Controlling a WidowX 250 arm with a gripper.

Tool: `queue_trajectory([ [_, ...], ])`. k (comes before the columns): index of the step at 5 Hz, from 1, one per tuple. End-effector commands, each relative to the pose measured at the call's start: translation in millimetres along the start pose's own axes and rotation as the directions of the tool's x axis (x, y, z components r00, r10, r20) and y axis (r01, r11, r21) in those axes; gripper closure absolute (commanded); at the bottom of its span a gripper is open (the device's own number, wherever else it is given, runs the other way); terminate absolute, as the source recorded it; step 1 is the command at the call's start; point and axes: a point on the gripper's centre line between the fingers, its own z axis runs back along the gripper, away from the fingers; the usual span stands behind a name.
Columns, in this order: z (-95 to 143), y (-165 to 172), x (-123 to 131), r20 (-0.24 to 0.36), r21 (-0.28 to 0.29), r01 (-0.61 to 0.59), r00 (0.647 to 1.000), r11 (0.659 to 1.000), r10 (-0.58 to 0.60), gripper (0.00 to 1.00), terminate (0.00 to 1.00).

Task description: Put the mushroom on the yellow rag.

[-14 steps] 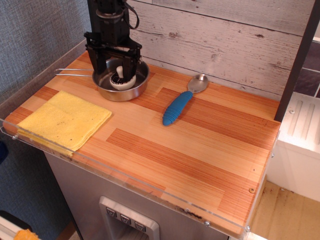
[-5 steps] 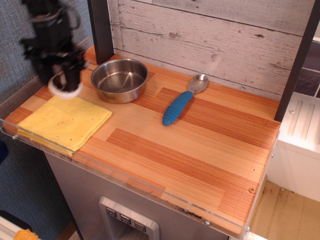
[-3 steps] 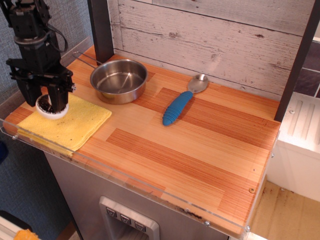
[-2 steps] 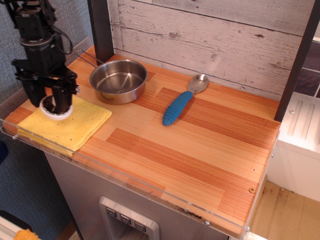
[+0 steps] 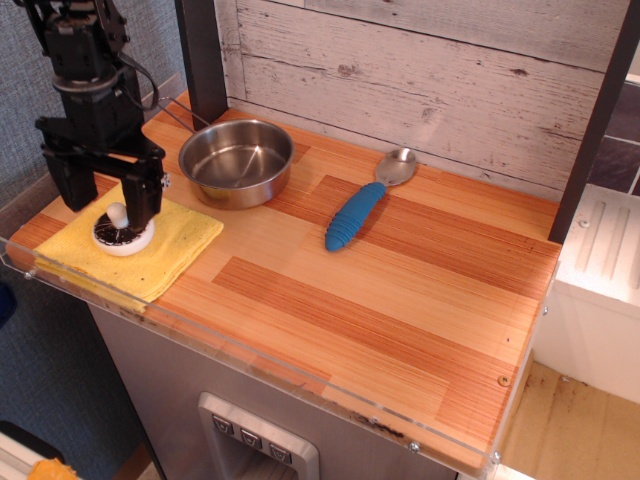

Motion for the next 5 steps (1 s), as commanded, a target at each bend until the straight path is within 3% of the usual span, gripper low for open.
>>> queue_trajectory([
  [1,59.0,-4.6,3.2,0.130,0.003,0.021,0.991,1.000,-0.022,0.00,0.00],
  [4,59.0,-9.9,13.4,0.125,0.001,0.079,0.989,0.997,-0.078,0.00,0.00],
  [5,59.0,-9.9,13.4,0.125,0.001,0.079,0.989,0.997,-0.078,0.00,1.00],
])
